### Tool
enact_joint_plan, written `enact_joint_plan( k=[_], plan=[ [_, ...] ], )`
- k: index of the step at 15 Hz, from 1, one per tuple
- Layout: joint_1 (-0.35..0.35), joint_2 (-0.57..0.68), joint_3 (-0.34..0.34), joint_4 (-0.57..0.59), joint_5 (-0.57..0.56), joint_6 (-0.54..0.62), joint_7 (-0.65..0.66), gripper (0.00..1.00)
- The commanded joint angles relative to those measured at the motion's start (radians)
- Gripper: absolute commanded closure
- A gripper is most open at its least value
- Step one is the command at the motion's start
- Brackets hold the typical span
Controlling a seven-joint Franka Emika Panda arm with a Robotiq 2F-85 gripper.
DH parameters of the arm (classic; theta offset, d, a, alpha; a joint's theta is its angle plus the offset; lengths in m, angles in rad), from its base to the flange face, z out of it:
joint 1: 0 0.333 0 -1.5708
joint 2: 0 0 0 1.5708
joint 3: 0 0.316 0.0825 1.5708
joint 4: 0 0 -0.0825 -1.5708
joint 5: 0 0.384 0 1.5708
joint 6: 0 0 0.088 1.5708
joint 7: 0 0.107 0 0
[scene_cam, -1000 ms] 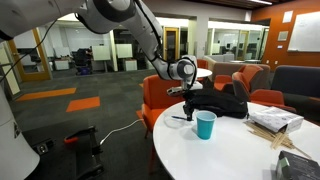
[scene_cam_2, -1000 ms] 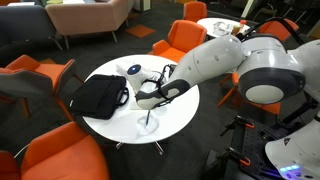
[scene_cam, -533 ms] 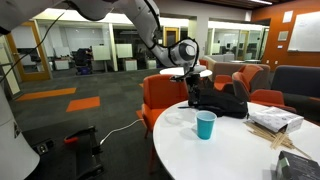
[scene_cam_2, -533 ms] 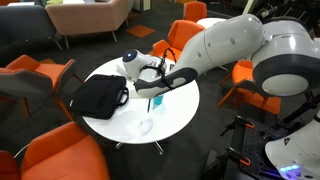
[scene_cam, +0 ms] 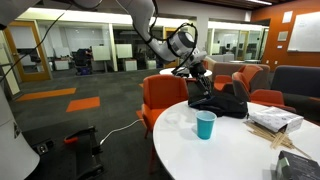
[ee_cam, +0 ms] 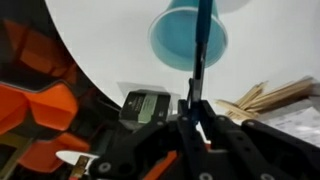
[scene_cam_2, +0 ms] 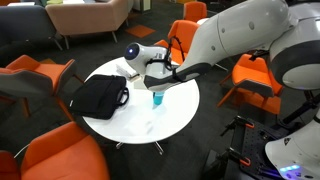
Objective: Pick up the pen from the table and put it in the light blue cup.
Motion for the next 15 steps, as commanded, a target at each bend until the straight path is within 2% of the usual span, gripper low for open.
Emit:
enact_joint_plan(
  k=[1, 4, 6, 10, 15],
  plan=[
    [0.052, -0.024, -0.06, -0.049, -0.161, -0.026, 0.205, 0.98],
    [0.085, -0.034, -0.085, -0.072, -0.316, -0.07, 0.379, 0.98],
    [0.086, -0.037, -0.064, -0.073, -0.41, -0.13, 0.462, 0.98],
    [0.055, -0.008, 0.023, -0.053, -0.557, -0.283, 0.566, 0.98],
    [0.003, 0.048, 0.14, -0.025, -0.684, -0.348, 0.639, 0.98]
  ],
)
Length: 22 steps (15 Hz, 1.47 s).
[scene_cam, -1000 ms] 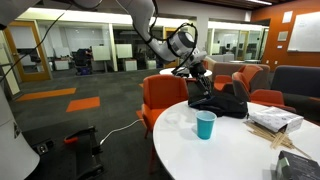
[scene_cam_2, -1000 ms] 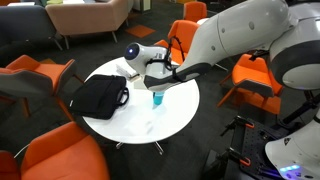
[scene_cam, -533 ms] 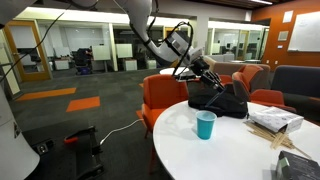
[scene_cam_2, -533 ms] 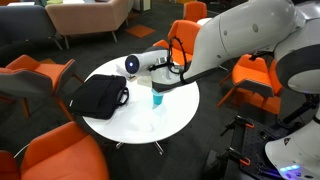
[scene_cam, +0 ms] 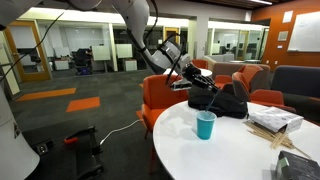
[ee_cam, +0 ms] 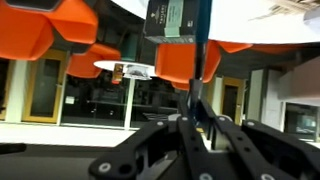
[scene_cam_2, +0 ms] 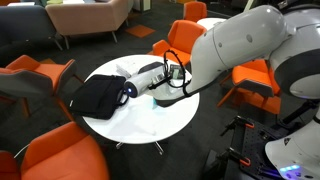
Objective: Pick up the pen from the table and put it in the light blue cup.
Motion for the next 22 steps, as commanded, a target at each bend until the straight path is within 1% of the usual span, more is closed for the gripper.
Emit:
enact_joint_plan(
  k=[1, 4, 8, 16, 17, 18, 19, 22],
  plan=[
    [-0.046, 0.043, 0.075, 0.041, -0.085, -0.054, 0.059, 0.98],
    [-0.069, 0.098, 0.11, 0.074, -0.122, -0.088, 0.073, 0.98],
    [-0.08, 0.158, 0.133, 0.106, -0.178, -0.095, 0.103, 0.98],
    [-0.086, 0.203, 0.175, 0.138, -0.236, -0.082, 0.142, 0.98],
    [-0.086, 0.204, 0.177, 0.138, -0.24, -0.082, 0.143, 0.69],
    [-0.089, 0.201, 0.181, 0.135, -0.241, -0.079, 0.141, 0.68],
    [-0.094, 0.192, 0.188, 0.126, -0.237, -0.078, 0.131, 0.62],
    [-0.103, 0.151, 0.203, 0.087, -0.224, -0.076, 0.116, 0.35]
  ],
)
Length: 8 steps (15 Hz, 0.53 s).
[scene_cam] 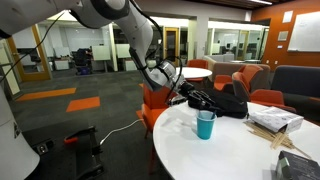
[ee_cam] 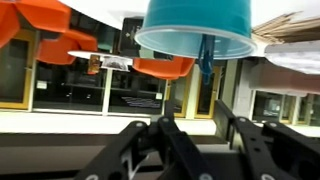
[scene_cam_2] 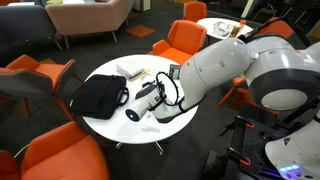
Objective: Pick up the pen from the table and put it in the light blue cup.
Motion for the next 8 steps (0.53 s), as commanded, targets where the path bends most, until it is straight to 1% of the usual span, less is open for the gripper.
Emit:
enact_joint_plan(
  k=[1, 2, 3, 4, 5, 6, 8],
  plan=[
    [-0.026, -0.063, 0.04, -0.05, -0.004, -0.013, 0.002, 0.28],
    [-0.029, -0.083, 0.045, -0.064, -0.004, -0.006, 0.0, 0.18],
    [-0.043, -0.117, 0.062, -0.085, 0.011, 0.014, -0.008, 0.11],
    [-0.056, -0.148, 0.077, -0.104, 0.023, 0.022, -0.043, 0.01],
    [-0.081, -0.181, 0.104, -0.12, 0.06, 0.028, -0.109, 0.0],
    [-0.097, -0.213, 0.119, -0.14, 0.083, 0.036, -0.163, 0.0],
    [-0.136, -0.289, 0.139, -0.191, 0.112, 0.088, -0.26, 0.0]
  ],
)
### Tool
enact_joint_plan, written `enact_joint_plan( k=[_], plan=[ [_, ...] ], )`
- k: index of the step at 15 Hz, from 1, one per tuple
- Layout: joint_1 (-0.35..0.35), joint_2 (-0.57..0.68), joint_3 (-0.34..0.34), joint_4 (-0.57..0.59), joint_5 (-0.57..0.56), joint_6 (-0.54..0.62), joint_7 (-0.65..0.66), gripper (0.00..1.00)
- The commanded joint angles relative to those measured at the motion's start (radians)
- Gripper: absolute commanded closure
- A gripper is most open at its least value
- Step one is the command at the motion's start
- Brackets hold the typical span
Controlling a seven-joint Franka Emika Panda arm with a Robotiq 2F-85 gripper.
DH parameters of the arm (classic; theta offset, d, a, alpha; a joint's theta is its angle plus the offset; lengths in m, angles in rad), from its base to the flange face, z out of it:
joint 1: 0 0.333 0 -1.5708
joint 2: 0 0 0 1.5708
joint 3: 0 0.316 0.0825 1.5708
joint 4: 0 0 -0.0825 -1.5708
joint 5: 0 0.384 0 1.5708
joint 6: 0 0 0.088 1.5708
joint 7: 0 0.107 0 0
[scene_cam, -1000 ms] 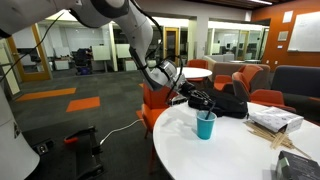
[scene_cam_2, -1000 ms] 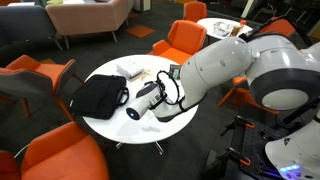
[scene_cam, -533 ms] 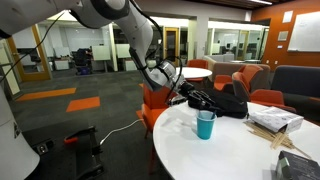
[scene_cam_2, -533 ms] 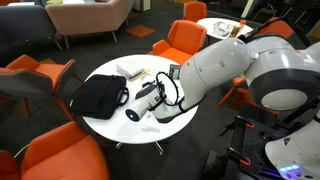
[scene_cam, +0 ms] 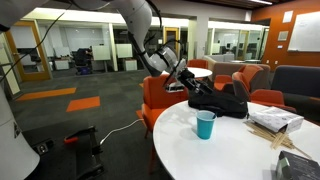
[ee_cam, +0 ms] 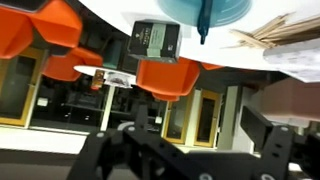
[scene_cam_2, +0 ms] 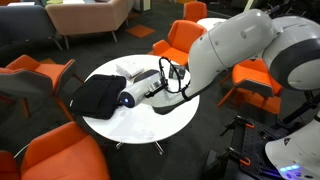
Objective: Pick up the pen from the table and put it in the light blue cup.
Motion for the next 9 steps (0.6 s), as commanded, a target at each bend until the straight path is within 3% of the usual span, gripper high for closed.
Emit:
enact_joint_plan(
  k=[1, 9],
  plan=[
    [-0.082, -0.154, 0.051, -0.138, 0.046, 0.11, -0.157, 0.0],
    [-0.25, -0.421, 0.039, -0.367, 0.112, 0.505, -0.524, 0.0]
  ],
)
